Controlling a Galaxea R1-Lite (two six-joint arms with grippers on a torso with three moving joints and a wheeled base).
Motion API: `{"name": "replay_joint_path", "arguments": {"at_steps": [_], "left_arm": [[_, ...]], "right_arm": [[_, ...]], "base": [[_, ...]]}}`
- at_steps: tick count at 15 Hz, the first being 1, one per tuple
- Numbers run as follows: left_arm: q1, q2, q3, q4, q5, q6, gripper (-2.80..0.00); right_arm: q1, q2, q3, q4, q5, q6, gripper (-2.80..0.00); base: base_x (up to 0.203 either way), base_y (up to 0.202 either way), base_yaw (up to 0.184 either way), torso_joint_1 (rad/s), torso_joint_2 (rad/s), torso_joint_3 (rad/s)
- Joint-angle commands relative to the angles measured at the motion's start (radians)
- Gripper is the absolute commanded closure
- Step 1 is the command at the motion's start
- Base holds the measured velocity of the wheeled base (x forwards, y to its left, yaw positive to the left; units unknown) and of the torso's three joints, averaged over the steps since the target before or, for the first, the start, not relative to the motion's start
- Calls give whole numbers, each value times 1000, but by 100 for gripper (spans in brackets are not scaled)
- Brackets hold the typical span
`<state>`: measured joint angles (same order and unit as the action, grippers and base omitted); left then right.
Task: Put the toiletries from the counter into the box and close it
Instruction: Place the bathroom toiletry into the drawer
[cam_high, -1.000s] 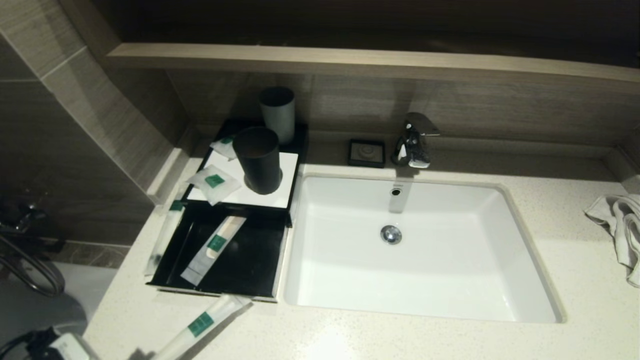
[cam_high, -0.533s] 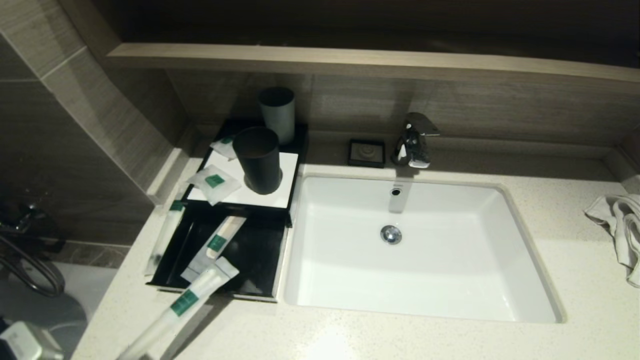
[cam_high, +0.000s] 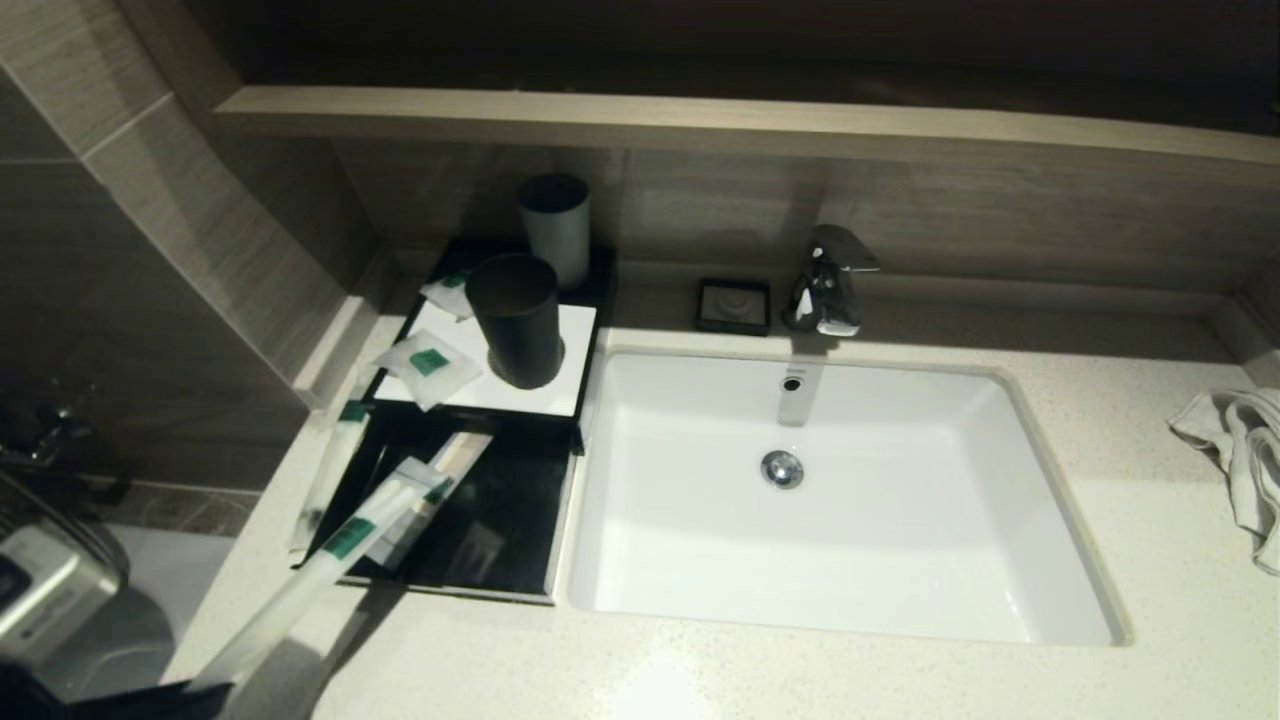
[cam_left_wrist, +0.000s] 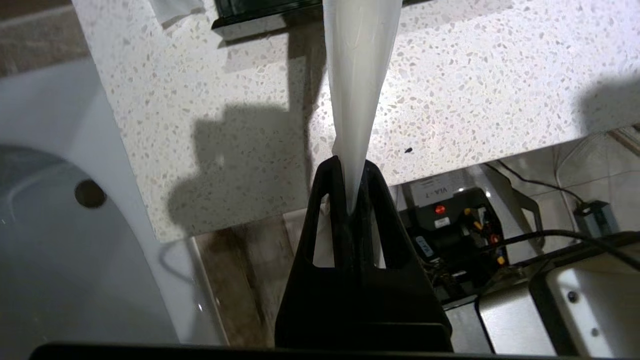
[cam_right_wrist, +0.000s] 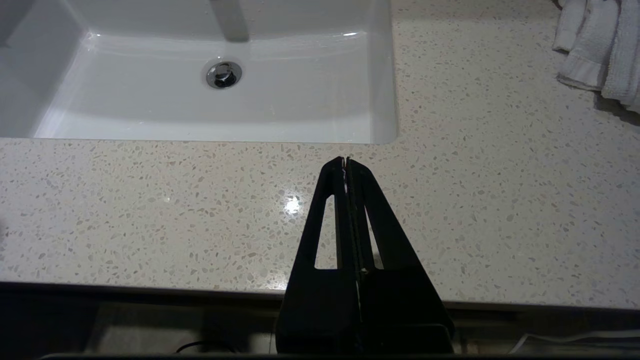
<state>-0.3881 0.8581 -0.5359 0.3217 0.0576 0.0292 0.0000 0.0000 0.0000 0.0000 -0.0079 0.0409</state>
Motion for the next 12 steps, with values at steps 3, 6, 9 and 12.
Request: {"name": "replay_joint_path", "arguments": {"at_steps": [3, 6, 9, 12], "left_arm": [[0, 155, -104, 59, 63, -126, 0], [-1, 204, -129, 75, 67, -150, 0], [-2, 279, -160, 68, 67, -170, 0], [-3, 366, -205, 57, 67, -210, 0]], "right_arm": [[0, 0, 0, 0, 0, 1, 0], [0, 0, 0, 0, 0, 0, 0], [0, 0, 2, 0, 0, 0, 0], [0, 0, 1, 0, 0, 1, 0]], "base": [[0, 0, 0, 0, 0, 0], [0, 0, 0, 0, 0, 0], [0, 0, 0, 0, 0, 0], [0, 0, 0, 0, 0, 0]]}}
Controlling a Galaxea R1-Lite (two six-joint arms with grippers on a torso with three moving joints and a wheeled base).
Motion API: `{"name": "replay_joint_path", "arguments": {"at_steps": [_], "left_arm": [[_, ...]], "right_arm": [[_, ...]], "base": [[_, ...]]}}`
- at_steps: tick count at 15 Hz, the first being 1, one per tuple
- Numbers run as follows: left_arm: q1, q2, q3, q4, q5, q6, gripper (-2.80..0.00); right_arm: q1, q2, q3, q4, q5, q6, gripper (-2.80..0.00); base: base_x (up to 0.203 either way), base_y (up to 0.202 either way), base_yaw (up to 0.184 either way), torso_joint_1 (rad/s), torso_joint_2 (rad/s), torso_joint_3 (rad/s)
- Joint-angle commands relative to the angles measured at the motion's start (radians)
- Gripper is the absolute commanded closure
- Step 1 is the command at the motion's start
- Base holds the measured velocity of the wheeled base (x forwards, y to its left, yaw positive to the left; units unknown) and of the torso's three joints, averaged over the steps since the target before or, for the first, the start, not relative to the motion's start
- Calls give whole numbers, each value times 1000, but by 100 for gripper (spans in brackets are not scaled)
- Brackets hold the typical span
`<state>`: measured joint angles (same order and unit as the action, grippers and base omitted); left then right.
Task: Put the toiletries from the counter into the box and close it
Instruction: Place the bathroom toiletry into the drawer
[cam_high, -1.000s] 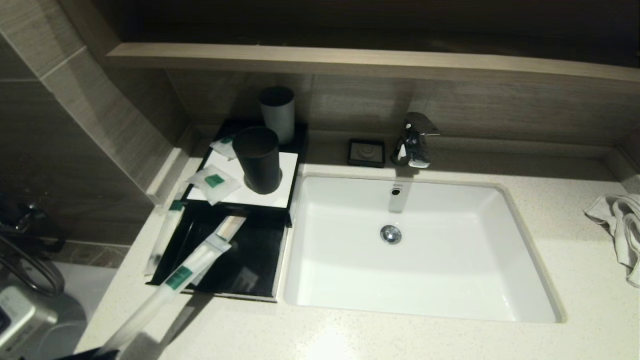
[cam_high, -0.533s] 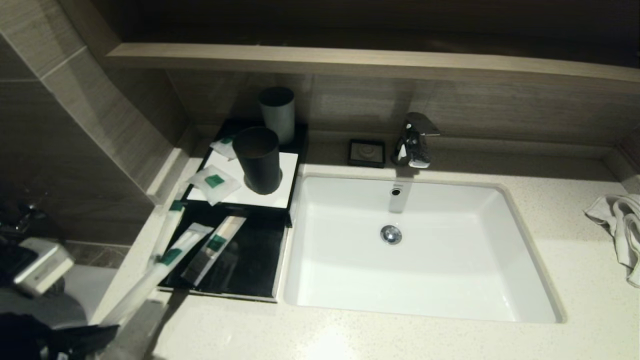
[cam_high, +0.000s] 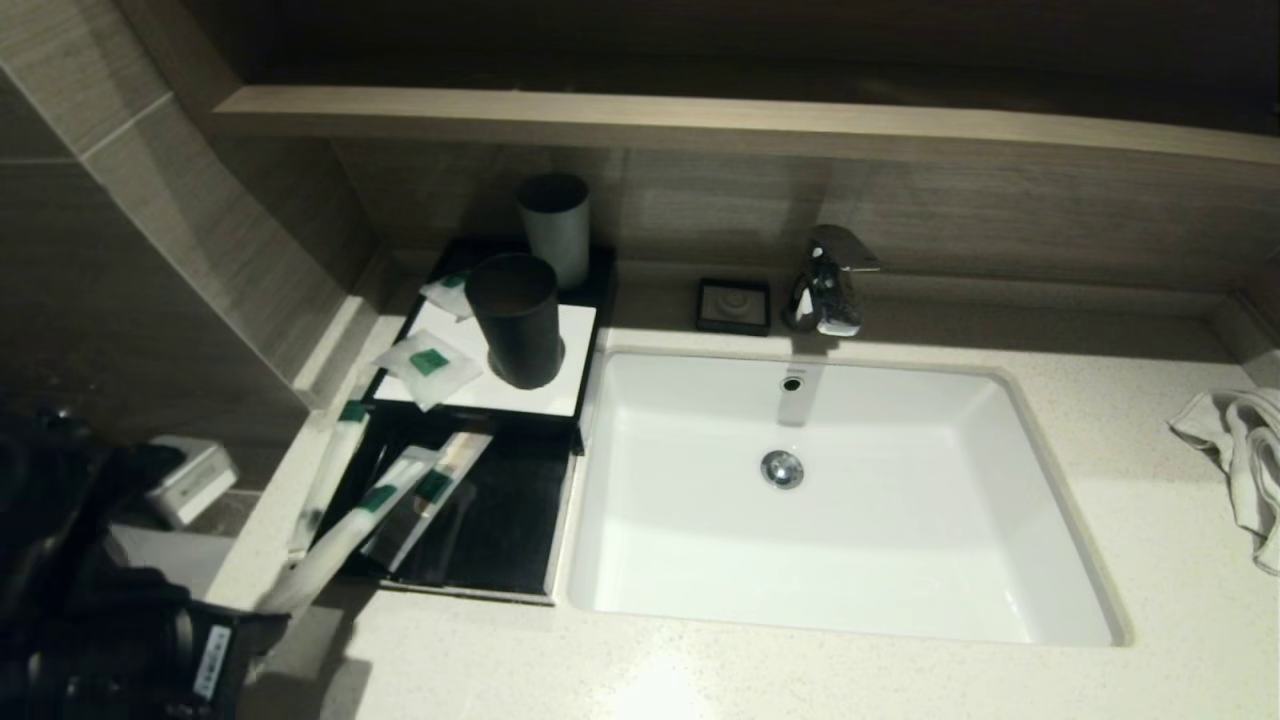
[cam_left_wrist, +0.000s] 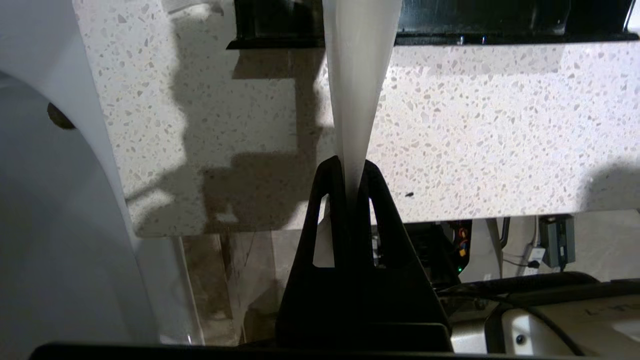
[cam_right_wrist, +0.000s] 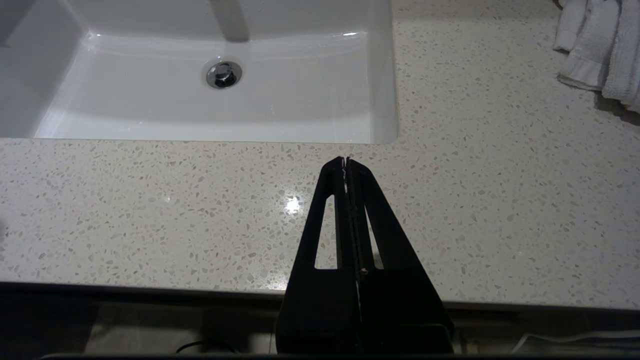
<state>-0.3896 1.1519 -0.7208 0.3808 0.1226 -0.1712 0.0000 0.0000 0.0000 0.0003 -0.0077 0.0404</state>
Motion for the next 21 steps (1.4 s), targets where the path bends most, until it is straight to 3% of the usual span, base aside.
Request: {"name": "replay_joint_path", "arguments": {"at_steps": [1, 7, 21], "left_arm": [[-1, 102, -28, -16, 2, -26, 0], [-1, 255, -35, -187, 54, -59, 0], [0, 397, -49, -421, 113, -71, 0]], "right_arm": [[0, 0, 0, 0, 0, 1, 0], [0, 0, 2, 0, 0, 1, 0], [0, 0, 0, 0, 0, 1, 0]], "base": [[0, 0, 0, 0, 0, 0], [0, 0, 0, 0, 0, 0], [0, 0, 0, 0, 0, 0]]}}
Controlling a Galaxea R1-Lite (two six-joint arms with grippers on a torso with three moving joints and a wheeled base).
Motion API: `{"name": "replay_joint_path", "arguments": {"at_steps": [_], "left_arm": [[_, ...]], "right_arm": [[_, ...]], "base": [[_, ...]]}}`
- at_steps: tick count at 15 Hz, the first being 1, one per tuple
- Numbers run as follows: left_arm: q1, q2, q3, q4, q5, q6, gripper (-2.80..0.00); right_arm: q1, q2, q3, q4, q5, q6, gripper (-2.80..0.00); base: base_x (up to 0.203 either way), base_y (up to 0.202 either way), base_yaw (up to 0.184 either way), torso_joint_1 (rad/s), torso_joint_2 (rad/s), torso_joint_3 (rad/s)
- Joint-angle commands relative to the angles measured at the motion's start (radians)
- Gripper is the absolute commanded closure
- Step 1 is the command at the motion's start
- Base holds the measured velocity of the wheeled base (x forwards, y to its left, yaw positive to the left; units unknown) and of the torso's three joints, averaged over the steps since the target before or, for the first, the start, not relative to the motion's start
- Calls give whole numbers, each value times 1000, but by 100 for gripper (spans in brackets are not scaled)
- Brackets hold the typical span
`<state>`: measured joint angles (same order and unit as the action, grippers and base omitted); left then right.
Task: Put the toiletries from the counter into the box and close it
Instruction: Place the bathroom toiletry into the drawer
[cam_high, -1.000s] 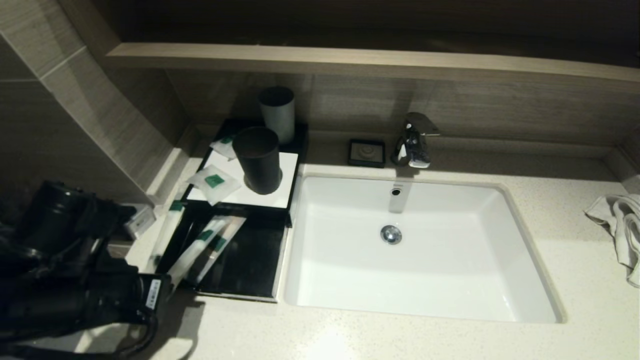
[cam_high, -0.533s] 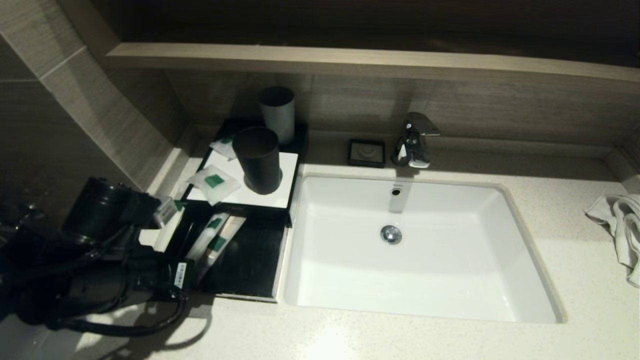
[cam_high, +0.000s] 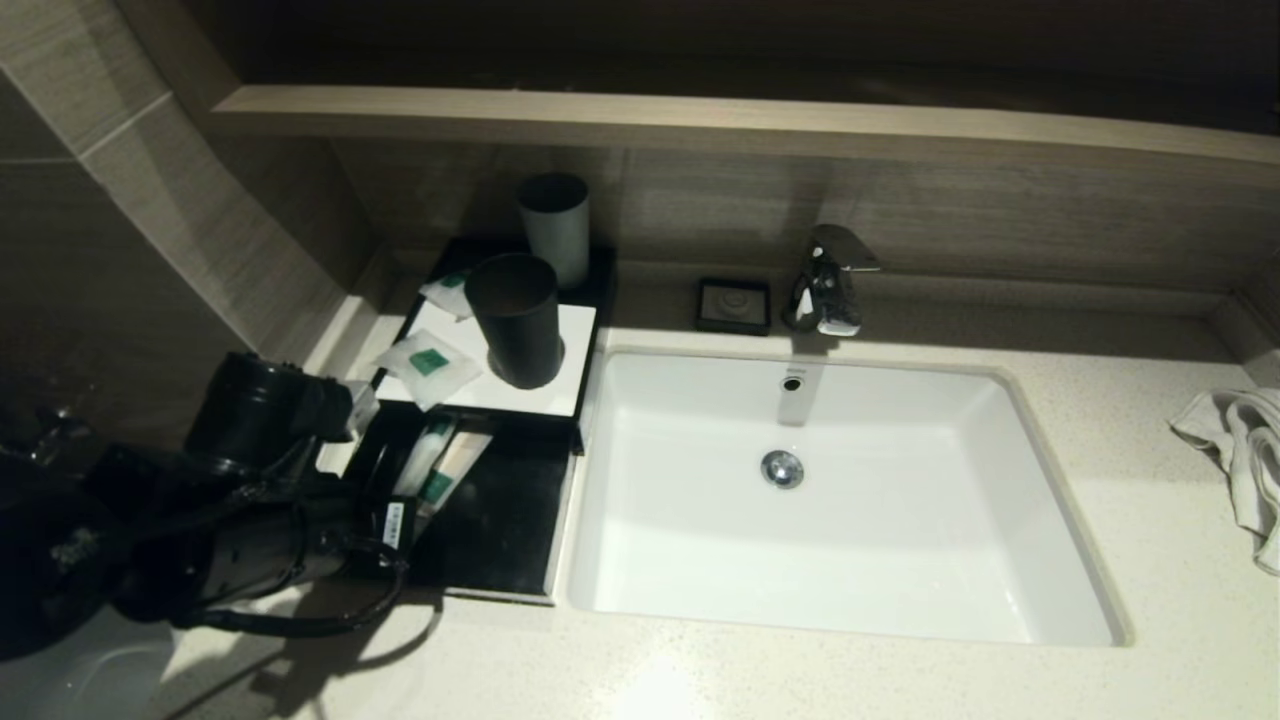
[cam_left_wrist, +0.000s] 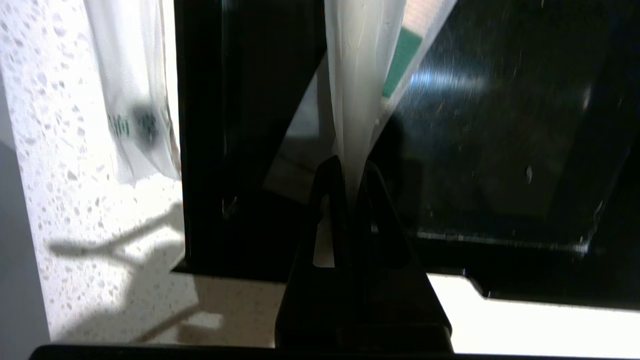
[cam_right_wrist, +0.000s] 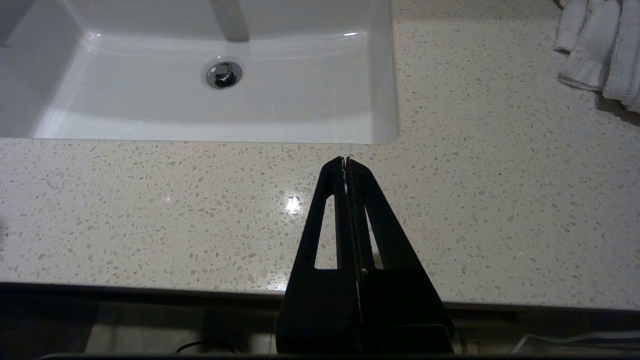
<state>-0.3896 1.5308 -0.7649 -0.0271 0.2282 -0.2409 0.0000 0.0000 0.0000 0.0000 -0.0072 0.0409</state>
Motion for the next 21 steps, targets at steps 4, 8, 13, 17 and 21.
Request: {"name": "replay_joint_path", "arguments": {"at_steps": [4, 8, 13, 17, 21], "left_arm": [[-2, 27, -5, -31, 14, -2, 0], [-2, 26, -5, -47, 19, -2, 0], [-12, 9, -5, -53, 19, -2, -280], [-12, -45, 1, -53, 17, -3, -280], [-10, -124, 8, -51, 36, -3, -280]], "right_arm": [[0, 0, 1, 0, 0, 0, 0], [0, 0, 1, 0, 0, 0, 0], [0, 0, 0, 0, 0, 1, 0], [0, 0, 0, 0, 0, 1, 0], [0, 0, 0, 0, 0, 1, 0]], "base": [[0, 0, 0, 0, 0, 0], [0, 0, 0, 0, 0, 0], [0, 0, 0, 0, 0, 0], [0, 0, 0, 0, 0, 0], [0, 0, 0, 0, 0, 0]]}}
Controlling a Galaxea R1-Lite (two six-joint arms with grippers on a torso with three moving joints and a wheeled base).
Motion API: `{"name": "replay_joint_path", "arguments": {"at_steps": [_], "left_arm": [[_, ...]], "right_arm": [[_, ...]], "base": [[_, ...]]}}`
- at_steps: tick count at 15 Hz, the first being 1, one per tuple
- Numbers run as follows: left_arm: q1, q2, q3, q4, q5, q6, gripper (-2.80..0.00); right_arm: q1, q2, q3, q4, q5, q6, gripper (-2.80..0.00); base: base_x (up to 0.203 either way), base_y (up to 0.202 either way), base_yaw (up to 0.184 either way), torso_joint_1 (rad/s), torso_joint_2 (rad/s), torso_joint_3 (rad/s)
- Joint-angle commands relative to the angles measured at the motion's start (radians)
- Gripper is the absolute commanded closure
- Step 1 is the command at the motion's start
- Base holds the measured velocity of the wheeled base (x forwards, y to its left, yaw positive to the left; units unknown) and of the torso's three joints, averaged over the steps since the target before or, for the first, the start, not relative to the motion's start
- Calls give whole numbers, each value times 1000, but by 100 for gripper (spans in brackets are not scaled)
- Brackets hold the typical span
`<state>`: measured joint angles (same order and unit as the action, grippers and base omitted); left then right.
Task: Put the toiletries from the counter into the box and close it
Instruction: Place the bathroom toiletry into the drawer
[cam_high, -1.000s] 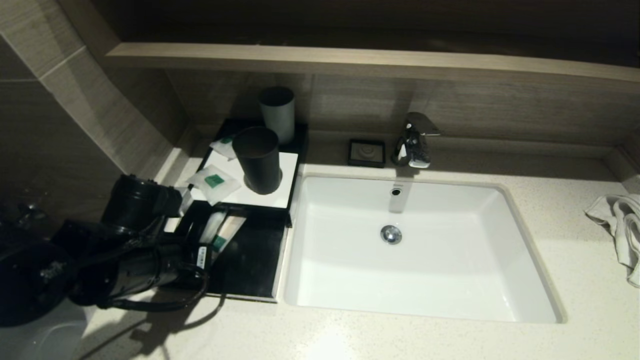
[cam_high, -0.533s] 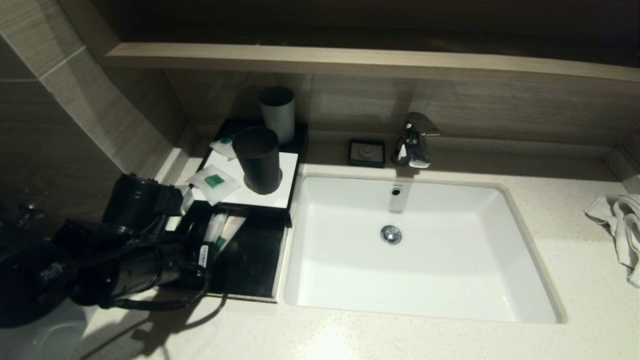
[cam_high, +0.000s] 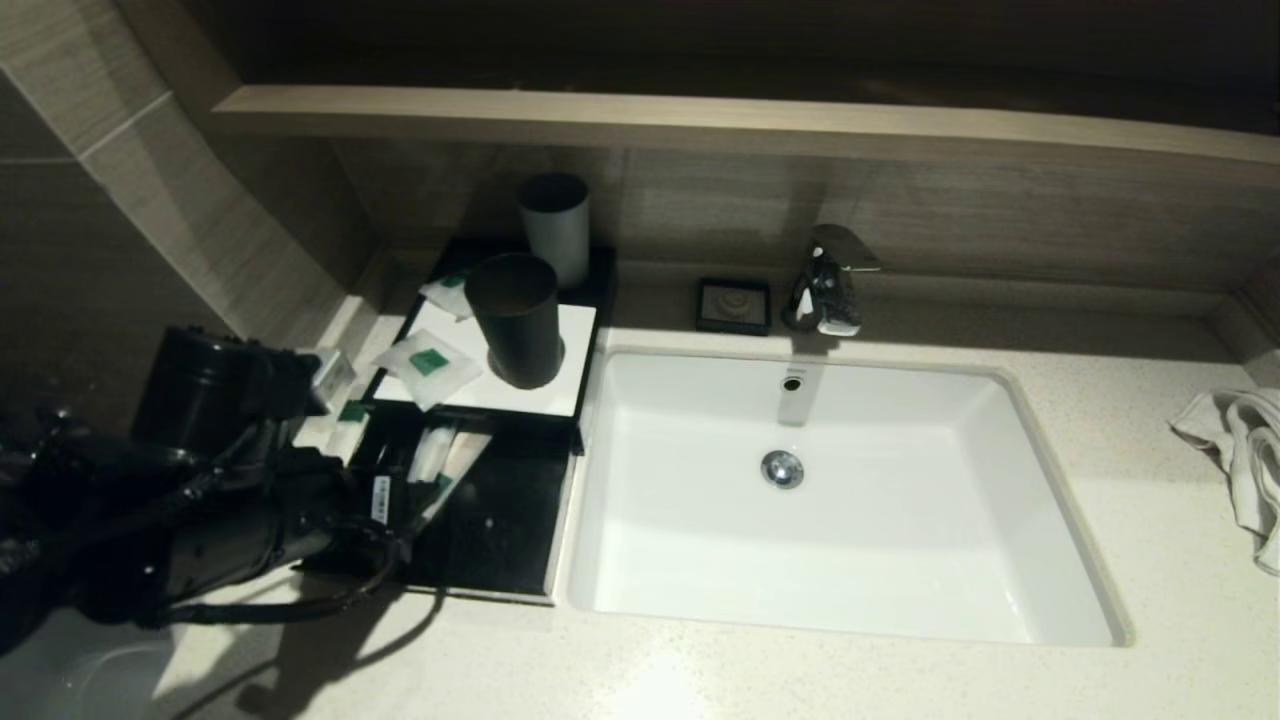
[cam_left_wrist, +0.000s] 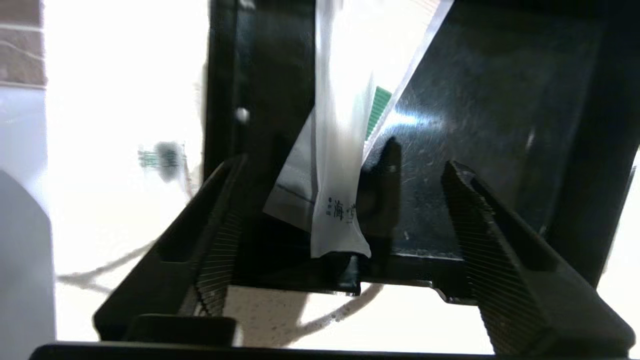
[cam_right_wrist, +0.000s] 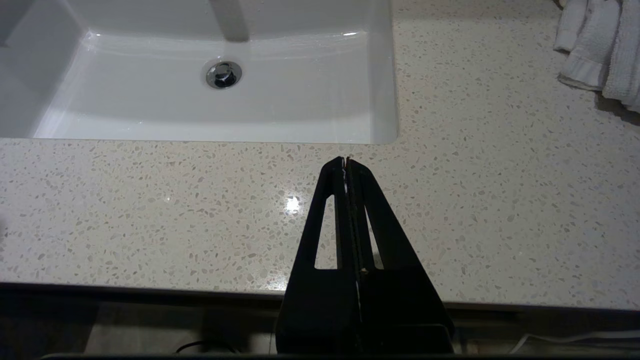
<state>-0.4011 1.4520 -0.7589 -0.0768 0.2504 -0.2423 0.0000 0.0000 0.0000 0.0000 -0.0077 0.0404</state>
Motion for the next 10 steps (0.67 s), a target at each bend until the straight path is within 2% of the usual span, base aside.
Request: {"name": "replay_joint_path", "arguments": {"at_steps": [1, 2, 9, 10], "left_arm": [[2, -56, 3, -1, 40, -2, -280], [2, -65, 3, 0, 63, -2, -280], [14, -157, 4, 22, 112, 1, -280], [16, -170, 5, 37, 112, 1, 0]], "right_arm": [[0, 0, 0, 0, 0, 1, 0], [0, 0, 0, 0, 0, 1, 0], [-1, 2, 0, 0, 0, 0, 0], [0, 2, 0, 0, 0, 1, 0]], "base": [[0, 0, 0, 0, 0, 0], [0, 0, 0, 0, 0, 0], [0, 0, 0, 0, 0, 0], [0, 0, 0, 0, 0, 0]]}}
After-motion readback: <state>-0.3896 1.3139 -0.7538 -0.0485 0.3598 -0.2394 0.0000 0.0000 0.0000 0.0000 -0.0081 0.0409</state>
